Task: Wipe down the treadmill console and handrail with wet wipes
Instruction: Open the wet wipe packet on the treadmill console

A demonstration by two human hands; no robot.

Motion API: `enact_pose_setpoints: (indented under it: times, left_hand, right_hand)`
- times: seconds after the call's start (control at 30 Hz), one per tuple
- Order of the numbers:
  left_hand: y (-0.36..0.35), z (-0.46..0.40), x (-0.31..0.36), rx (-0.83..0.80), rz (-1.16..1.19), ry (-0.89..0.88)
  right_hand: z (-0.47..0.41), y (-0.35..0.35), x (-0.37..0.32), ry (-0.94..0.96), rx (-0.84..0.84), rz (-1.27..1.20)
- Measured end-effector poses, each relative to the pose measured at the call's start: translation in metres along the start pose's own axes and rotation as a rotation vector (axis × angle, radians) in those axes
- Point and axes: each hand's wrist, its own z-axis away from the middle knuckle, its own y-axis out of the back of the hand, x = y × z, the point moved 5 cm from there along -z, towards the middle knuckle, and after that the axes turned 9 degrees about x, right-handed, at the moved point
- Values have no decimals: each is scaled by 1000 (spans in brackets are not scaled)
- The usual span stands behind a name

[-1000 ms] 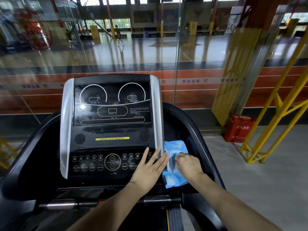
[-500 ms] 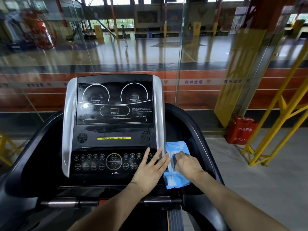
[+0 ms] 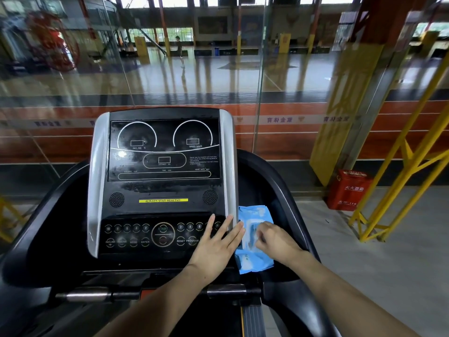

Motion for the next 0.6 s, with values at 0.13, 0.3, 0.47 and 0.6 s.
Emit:
enact_pose_setpoints:
  times: [0.13, 0.3, 0.47, 0.6]
  left_hand:
    - [-1, 0, 1, -3, -4, 4]
    - [-1, 0, 2, -1, -14, 5]
    - [0, 1, 2, 1, -20, -3]
    - [0, 0, 2, 7, -22, 1]
  right_hand:
    - [4, 2, 2, -41, 51, -47]
    - [8, -3, 2, -15, 91, -7]
    - [14, -1, -3, 11, 156, -35]
    - [16, 5, -2, -30, 144, -59]
